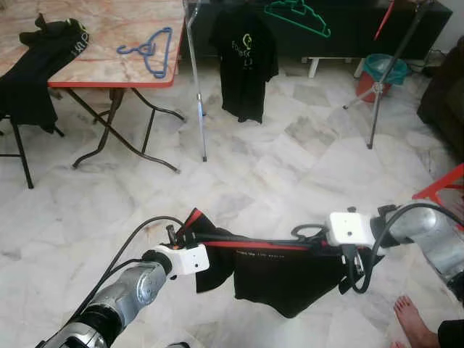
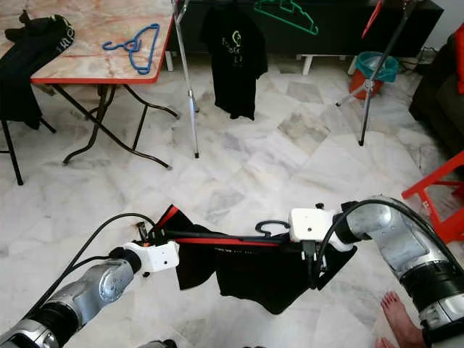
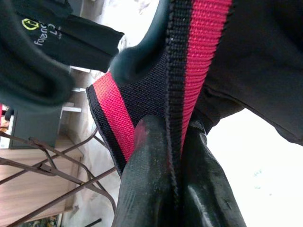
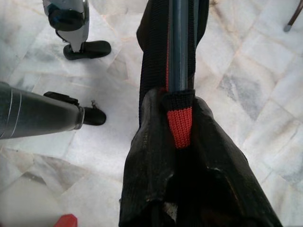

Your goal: Hang hanger

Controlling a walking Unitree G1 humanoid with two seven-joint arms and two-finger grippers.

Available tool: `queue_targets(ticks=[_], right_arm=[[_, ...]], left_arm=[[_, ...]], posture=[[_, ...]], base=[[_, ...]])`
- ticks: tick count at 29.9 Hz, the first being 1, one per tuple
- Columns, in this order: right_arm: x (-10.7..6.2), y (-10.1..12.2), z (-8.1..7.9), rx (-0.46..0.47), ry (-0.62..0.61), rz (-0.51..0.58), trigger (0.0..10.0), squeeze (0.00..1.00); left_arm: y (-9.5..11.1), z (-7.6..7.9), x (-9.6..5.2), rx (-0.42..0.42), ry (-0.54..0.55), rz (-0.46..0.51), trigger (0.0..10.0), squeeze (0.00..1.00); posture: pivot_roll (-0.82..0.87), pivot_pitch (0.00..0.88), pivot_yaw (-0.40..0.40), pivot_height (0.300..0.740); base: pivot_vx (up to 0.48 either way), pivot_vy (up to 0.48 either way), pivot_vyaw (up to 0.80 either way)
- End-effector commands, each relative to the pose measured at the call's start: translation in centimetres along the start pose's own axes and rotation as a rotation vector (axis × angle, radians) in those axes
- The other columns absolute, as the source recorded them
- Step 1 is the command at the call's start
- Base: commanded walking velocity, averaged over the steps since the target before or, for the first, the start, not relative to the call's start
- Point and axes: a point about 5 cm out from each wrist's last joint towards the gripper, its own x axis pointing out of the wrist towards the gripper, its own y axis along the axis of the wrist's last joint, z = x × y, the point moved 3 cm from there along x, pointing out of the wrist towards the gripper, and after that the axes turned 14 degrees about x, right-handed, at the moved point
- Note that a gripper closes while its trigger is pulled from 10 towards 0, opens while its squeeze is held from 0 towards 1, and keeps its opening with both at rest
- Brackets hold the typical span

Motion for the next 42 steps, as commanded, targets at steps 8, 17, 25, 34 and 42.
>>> queue_targets(ticks=[8,17,25,34,42], right_arm=[[-4.8,-7.2,1.6,0.138,-0.201,-0.378,0.0,0.0],[-4.3,-7.8,2.1,0.162,-0.264,-0.414,0.0,0.0],[-4.1,-9.8,0.7,0.155,-0.198,-0.532,0.0,0.0],[-4.8,-11.3,1.0,0.129,-0.24,-0.659,0.0,0.0],[-3.4,-11.2,0.1,0.129,-0.188,-0.641,0.0,0.0]], left_arm=[[-11.5,2.2,-5.9,0.025,-0.127,-0.5,10.0,0.0],[-11.7,2.0,-5.9,0.023,-0.111,-0.515,10.0,0.0],[-12.2,1.5,-6.0,0.033,-0.094,-0.53,10.0,0.0],[-12.6,1.2,-6.3,0.038,-0.079,-0.556,10.0,0.0],[-12.4,-0.3,-5.8,0.046,-0.007,-0.537,10.0,0.0]], posture=[[-0.01,0.137,-0.044,0.74],[0.0,0.14,-0.046,0.74],[-0.01,0.142,-0.05,0.74],[-0.01,0.143,-0.053,0.74],[-0.01,0.144,-0.054,0.74]], base=[[0.0,0.0,0.0],[0.0,0.0,0.0],[0.0,0.0,0.0],[0.0,0.0,0.0],[0.0,0.0,0.0]])
